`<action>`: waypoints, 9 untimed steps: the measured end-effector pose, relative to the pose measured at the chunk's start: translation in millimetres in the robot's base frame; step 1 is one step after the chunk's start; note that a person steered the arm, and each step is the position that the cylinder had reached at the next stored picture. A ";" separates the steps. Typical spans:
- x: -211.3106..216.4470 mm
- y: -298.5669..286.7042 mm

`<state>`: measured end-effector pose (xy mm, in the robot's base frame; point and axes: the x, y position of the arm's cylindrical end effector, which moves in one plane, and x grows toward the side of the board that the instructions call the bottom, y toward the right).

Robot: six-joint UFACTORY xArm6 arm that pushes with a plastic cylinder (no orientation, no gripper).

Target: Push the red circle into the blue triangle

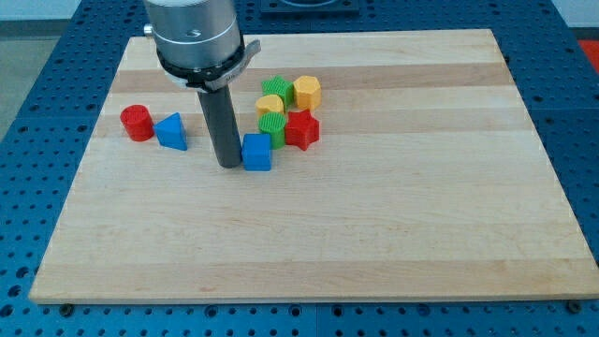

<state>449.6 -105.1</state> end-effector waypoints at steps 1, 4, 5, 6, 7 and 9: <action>0.0 6.1; 1.0 12.4; 1.0 8.0; 3.2 0.3; 3.2 0.3; 3.2 -0.1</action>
<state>452.8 -105.2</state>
